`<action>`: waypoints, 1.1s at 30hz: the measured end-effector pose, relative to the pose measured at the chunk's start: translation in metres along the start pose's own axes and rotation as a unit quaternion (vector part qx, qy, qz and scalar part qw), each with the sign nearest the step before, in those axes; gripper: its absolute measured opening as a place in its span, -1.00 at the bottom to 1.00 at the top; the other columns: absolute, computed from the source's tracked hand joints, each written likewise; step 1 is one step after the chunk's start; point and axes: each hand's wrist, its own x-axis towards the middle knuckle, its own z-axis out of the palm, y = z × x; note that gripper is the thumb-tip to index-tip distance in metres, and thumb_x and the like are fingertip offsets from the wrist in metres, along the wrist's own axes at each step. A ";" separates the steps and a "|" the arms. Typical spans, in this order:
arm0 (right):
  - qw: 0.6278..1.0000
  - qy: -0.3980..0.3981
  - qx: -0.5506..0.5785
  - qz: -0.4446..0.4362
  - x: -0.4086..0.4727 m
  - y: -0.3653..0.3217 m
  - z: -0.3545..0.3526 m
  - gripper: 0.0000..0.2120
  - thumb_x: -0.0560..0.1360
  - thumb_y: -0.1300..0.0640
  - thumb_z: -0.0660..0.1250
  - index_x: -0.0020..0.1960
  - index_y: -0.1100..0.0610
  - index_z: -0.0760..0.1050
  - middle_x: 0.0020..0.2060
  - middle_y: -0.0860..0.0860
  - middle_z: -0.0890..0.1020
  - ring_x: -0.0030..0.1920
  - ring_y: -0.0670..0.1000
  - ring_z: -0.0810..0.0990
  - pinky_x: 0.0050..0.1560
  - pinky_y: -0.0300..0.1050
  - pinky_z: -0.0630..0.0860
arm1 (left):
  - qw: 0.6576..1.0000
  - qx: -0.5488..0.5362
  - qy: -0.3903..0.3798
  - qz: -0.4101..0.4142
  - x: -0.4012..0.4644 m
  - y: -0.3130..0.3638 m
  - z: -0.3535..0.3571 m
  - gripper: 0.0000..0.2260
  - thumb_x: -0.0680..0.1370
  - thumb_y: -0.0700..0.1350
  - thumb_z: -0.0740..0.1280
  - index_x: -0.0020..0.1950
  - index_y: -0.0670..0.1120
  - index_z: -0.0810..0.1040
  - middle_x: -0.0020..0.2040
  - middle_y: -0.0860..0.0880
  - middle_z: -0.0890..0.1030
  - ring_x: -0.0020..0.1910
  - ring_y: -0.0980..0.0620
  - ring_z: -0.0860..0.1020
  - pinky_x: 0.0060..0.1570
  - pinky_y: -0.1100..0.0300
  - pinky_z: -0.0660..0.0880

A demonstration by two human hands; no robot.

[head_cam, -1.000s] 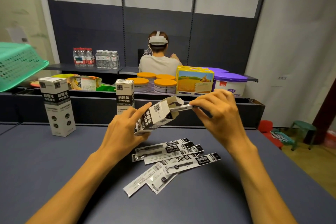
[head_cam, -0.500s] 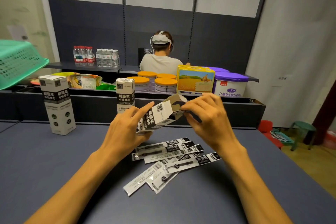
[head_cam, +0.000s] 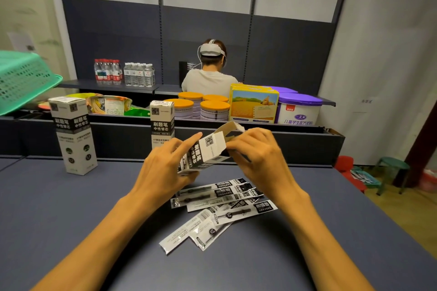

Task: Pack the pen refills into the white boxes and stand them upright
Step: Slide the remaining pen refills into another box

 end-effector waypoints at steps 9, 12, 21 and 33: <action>1.000 0.020 0.018 0.012 -0.002 0.001 0.000 -0.80 0.53 0.09 0.29 0.06 0.12 0.62 -0.05 -0.01 0.68 -0.03 0.04 0.56 -0.02 -0.06 0.46 | 1.000 -0.002 -0.002 -0.006 0.000 0.000 0.000 -0.17 0.31 0.00 0.58 0.50 0.04 0.26 0.06 -0.04 0.54 -0.10 0.01 0.51 -0.17 0.12 0.51; 1.000 0.002 0.026 -0.002 -0.003 0.000 0.004 -0.76 0.54 0.08 0.26 0.11 0.12 0.61 0.01 0.01 0.68 -0.01 0.05 0.56 -0.02 -0.08 0.45 | 1.000 -0.003 -0.006 -0.007 -0.001 -0.001 0.001 -0.17 0.32 0.00 0.57 0.51 0.05 0.25 0.06 -0.03 0.54 -0.10 0.02 0.50 -0.18 0.13 0.51; 0.978 -0.042 0.136 0.153 -0.014 0.019 -0.005 -0.87 0.54 0.02 0.31 0.02 0.01 0.58 -0.13 -0.12 0.62 -0.12 -0.15 0.54 -0.01 -0.21 0.45 | 1.000 -0.012 0.005 -0.020 -0.001 -0.005 -0.001 -0.18 0.34 0.01 0.55 0.51 0.07 0.23 0.09 -0.04 0.54 -0.09 0.01 0.51 -0.16 0.10 0.52; 0.863 -0.405 0.194 0.230 -0.031 0.014 0.024 -0.61 0.40 -0.24 0.41 0.18 -0.14 0.56 0.18 -0.18 0.54 0.17 -0.17 0.46 0.16 -0.17 0.45 | 0.999 -0.029 0.002 -0.033 -0.001 -0.009 0.000 -0.18 0.35 0.01 0.54 0.52 0.09 0.20 0.12 -0.03 0.53 -0.01 0.01 0.52 -0.12 0.08 0.54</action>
